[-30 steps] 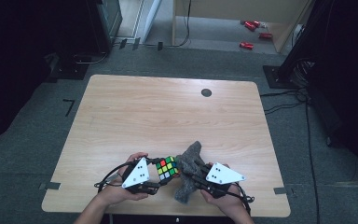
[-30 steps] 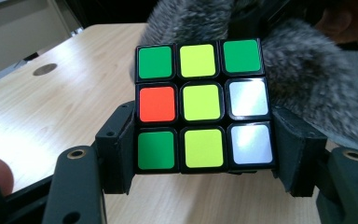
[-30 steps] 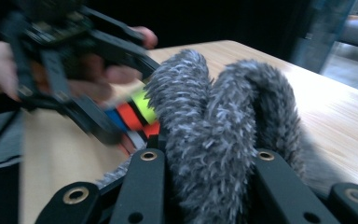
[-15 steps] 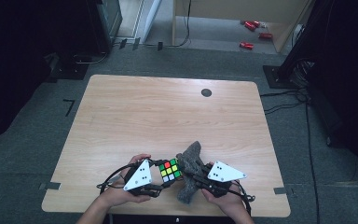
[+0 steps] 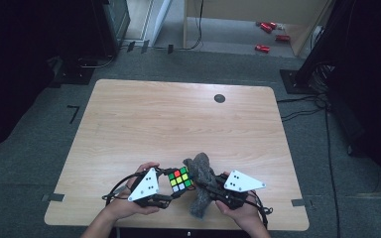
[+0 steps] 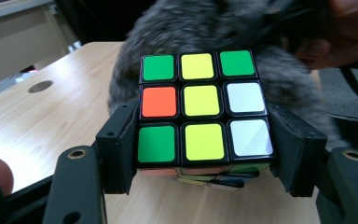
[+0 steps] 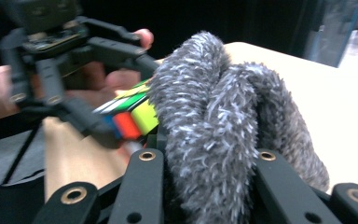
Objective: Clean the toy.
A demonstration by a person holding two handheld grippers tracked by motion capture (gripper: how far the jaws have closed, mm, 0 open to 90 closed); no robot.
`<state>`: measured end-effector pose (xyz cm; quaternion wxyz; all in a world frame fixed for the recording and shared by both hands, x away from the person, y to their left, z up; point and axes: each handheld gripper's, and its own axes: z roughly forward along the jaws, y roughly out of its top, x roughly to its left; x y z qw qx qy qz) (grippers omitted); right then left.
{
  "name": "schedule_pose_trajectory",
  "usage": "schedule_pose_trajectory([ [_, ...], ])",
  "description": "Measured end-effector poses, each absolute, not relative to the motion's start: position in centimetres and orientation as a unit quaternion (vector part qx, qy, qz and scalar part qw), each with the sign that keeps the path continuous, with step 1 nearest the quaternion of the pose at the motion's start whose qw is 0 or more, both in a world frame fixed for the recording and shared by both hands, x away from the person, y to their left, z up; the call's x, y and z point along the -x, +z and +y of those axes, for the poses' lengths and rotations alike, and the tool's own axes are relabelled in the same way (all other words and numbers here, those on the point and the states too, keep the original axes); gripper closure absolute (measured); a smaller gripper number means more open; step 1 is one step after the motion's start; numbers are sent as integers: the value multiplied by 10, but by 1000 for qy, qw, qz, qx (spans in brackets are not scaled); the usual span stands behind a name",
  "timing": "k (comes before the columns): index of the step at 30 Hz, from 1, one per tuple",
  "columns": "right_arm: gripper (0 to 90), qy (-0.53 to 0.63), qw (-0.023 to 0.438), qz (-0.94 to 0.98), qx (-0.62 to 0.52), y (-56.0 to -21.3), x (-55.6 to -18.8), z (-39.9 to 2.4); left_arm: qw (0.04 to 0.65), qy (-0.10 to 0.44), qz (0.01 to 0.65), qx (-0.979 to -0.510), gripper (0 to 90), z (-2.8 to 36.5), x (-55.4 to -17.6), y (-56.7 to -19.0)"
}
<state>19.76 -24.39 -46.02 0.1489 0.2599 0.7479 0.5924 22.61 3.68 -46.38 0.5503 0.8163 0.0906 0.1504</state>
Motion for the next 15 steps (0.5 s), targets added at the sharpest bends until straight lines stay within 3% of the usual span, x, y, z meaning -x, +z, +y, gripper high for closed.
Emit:
schedule_pose_trajectory([
  [7,753,626,129,736,-221,-445,-186,-234,534,152,66,-829,351,27,-220,-469],
  [15,754,606,136,736,-269,-459,-198,-246,535,162,77,-826,351,33,-223,-467],
])
